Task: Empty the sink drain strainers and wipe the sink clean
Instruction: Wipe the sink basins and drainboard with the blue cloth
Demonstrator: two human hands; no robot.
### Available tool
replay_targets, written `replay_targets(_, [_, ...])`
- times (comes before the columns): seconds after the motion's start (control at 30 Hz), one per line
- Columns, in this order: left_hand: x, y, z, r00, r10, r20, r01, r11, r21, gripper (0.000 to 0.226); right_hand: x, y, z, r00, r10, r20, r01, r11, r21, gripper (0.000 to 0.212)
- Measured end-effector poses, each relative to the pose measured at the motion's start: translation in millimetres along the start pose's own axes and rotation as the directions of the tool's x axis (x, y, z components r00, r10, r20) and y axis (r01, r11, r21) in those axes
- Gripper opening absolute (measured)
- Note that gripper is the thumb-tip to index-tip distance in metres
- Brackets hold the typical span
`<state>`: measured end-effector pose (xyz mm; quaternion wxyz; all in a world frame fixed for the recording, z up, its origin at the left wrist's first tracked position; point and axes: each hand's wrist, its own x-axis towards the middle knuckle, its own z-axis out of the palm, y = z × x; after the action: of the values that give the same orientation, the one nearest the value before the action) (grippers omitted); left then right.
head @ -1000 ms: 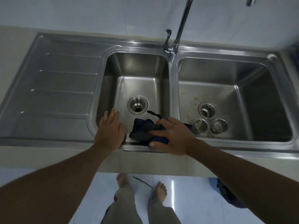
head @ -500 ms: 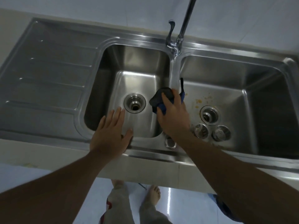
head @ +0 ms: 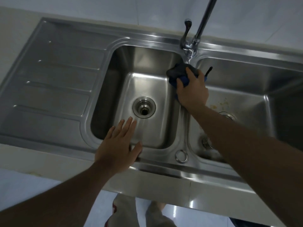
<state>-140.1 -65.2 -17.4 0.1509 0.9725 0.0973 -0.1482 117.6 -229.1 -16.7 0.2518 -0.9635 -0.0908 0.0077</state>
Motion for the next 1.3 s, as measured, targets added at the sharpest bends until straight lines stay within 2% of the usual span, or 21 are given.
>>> replay_targets(0.13, [1, 1, -1, 1.000, 0.003, -0.001, -0.003, 1.000, -0.011, 0.078, 58, -11, -5, 0.988, 0.155, 0.013, -0.156, 0.976, 0.153, 0.055])
replay_targets(0.2, [1, 0, -1, 1.000, 0.015, 0.000, -0.015, 1.000, -0.014, 0.078, 63, -15, 1, 0.976, 0.218, -0.004, -0.215, 0.969, 0.123, 0.054])
replay_targets(0.27, [0, -1, -1, 1.000, 0.018, -0.001, -0.018, 1.000, -0.017, 0.077, 45, -13, 6, 0.992, 0.123, -0.021, -0.123, 0.992, -0.006, 0.053])
replay_targets(0.37, [1, 0, 0, 1.000, 0.020, -0.001, -0.020, 1.000, -0.007, 0.075, 19, 5, 7, 0.983, -0.182, -0.009, 0.180, 0.978, -0.102, 0.048])
replay_targets(0.4, [1, -1, -1, 1.000, 0.019, -0.002, -0.019, 1.000, -0.002, 0.075, 19, 9, 7, 0.973, -0.230, -0.003, 0.229, 0.968, -0.099, 0.047])
replay_targets(0.43, [1, -2, -2, 1.000, 0.017, -0.002, -0.017, 1.000, 0.002, 0.075, 24, 9, 6, 0.973, -0.232, -0.007, 0.230, 0.969, -0.087, 0.046])
replay_targets(0.57, [0, -2, 0, 1.000, 0.021, -0.004, -0.022, 1.000, -0.004, 0.074, 38, 2, 11, 0.999, -0.030, -0.035, 0.030, 0.999, 0.019, 0.055])
replay_targets(0.6, [0, -2, 1, 1.000, 0.022, -0.004, -0.022, 1.000, -0.007, 0.074, 34, 0, 10, 0.999, -0.016, -0.036, 0.018, 0.999, 0.038, 0.057])
replay_targets(0.7, [-1, -2, 0, 1.000, 0.017, -0.005, -0.017, 1.000, -0.006, 0.074, -4, 7, 4, 0.987, -0.159, -0.008, 0.160, 0.987, 0.027, 0.055])
replay_targets(0.83, [0, -3, -1, 1.000, 0.005, 0.007, -0.005, 1.000, 0.011, 0.074, -54, 33, -6, 0.930, -0.362, 0.058, 0.359, 0.932, 0.056, 0.049])
replay_targets(0.9, [0, -3, -1, 1.000, 0.004, 0.006, -0.005, 1.000, 0.016, 0.074, -48, 34, -8, 0.940, -0.335, 0.067, 0.332, 0.942, 0.046, 0.050])
replay_targets(1.03, [0, -2, -1, 1.000, 0.007, -0.007, -0.007, 1.000, -0.002, 0.076, -40, 18, -5, 0.996, -0.088, 0.011, 0.087, 0.995, 0.045, 0.054])
replay_targets(1.17, [-1, -1, -3, 1.000, 0.007, -0.003, -0.007, 1.000, -0.017, 0.076, -90, 21, -10, 0.979, -0.185, 0.085, 0.189, 0.981, -0.040, 0.056])
replay_targets(1.3, [-1, 2, -5, 1.000, -0.009, 0.006, 0.009, 1.000, 0.019, 0.073, -150, 31, -25, 0.937, -0.309, 0.163, 0.323, 0.944, -0.067, 0.048])
